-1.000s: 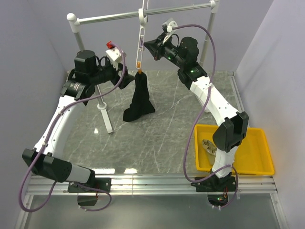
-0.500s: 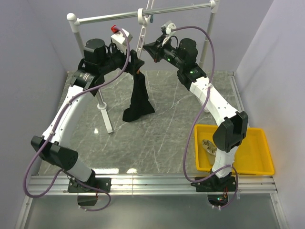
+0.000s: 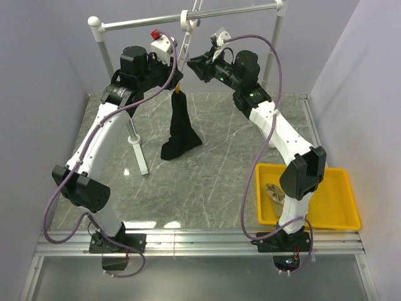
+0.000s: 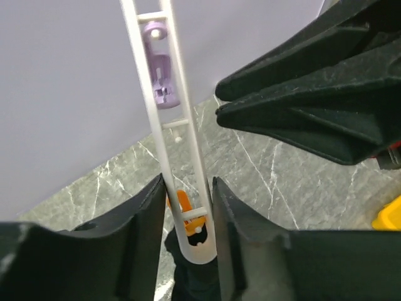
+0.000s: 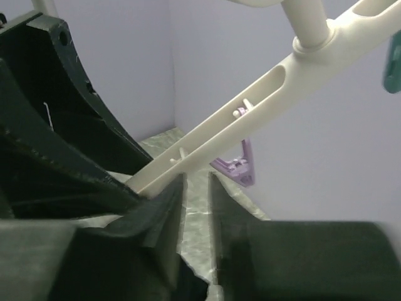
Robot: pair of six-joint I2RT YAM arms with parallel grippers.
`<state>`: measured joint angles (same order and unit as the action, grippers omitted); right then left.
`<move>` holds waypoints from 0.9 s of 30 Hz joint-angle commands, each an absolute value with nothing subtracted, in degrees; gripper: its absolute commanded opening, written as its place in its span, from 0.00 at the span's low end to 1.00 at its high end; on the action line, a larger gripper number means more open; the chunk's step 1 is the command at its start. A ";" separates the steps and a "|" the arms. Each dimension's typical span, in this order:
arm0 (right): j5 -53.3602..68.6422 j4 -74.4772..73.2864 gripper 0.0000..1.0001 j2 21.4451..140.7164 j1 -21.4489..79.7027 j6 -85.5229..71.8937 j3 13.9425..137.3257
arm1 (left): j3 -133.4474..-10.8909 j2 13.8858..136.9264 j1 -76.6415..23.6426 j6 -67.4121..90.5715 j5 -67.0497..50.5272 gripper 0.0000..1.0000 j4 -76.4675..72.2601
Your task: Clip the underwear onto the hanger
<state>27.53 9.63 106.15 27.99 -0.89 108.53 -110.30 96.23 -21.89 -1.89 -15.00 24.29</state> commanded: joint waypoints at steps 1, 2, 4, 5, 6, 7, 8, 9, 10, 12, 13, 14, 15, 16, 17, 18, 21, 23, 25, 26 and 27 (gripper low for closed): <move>28.74 9.76 0.37 103.01 27.51 5.25 109.86 | -112.94 95.45 -21.88 -2.02 -15.46 0.35 23.91; 29.18 8.28 0.45 102.83 27.34 7.19 109.95 | -113.03 95.28 -21.80 -2.02 -15.64 0.30 24.17; 29.79 7.04 0.48 102.48 27.25 12.55 109.52 | -113.03 95.01 -21.71 -2.20 -16.52 0.27 24.34; 30.06 6.60 0.50 102.05 27.25 13.87 109.16 | -113.03 94.84 -21.71 -2.11 -17.05 0.24 24.35; 30.32 6.42 0.52 101.78 27.16 16.32 108.81 | -112.85 94.57 -21.71 -2.28 -17.49 0.22 24.43; 30.58 6.15 0.54 101.69 27.25 17.48 108.37 | -112.85 94.48 -21.62 -2.29 -17.93 0.22 24.52; 31.02 6.07 0.55 101.60 27.25 18.45 108.20 | -112.76 94.13 -21.62 -2.29 -18.63 0.20 24.61; 31.03 5.98 0.57 101.69 27.25 19.85 108.11 | -112.59 94.04 -21.62 -2.63 -18.89 0.18 24.78; 31.03 5.98 0.58 101.69 27.25 20.65 108.11 | -112.59 94.04 -21.45 -2.72 -19.33 0.17 24.96; 31.64 5.98 0.58 102.04 27.25 22.75 108.10 | -112.76 93.95 -21.36 -2.81 -20.30 0.16 25.31; 31.64 6.06 0.58 102.13 27.16 23.55 108.11 | -112.85 93.87 -21.27 -2.90 -20.91 0.15 25.66; 31.90 6.15 0.59 102.48 27.25 24.08 108.11 | -112.85 93.78 -21.01 -2.90 -21.53 0.14 25.93; 31.99 6.15 0.59 102.74 27.33 24.69 108.28 | -112.85 93.78 -20.92 -2.64 -21.88 0.13 25.93; 31.99 5.98 0.59 103.01 27.16 24.87 109.15 | -112.85 93.69 -20.83 -2.55 -22.41 0.12 26.01; 32.08 5.63 0.59 103.96 27.25 24.96 109.60 | -112.76 93.43 -20.57 -2.55 -22.85 0.11 26.10; 31.99 5.63 0.59 104.32 27.25 25.05 110.03 | -112.59 93.34 -20.48 -2.46 -23.72 0.11 26.02; 31.47 7.81 0.60 105.38 27.25 24.70 110.39 | -112.50 93.16 -20.22 -2.29 -24.69 0.10 26.19; 31.55 9.40 0.61 106.08 27.16 24.43 110.48 | -112.33 92.99 -20.04 -2.11 -25.49 0.10 26.28; 31.55 9.49 0.61 106.87 27.33 24.17 111.88 | -112.32 92.90 -19.86 -2.11 -26.19 0.10 26.37; 31.55 9.32 0.61 107.75 27.42 24.00 112.49 | -112.32 92.81 -19.86 -2.11 -26.45 0.09 26.37; 31.47 9.32 0.61 108.10 27.42 23.82 113.46 | -112.24 92.81 -19.86 -1.94 -26.63 0.09 26.37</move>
<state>31.20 6.17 106.61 27.59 23.68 109.45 -110.41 95.72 -19.73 -1.83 -22.55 26.09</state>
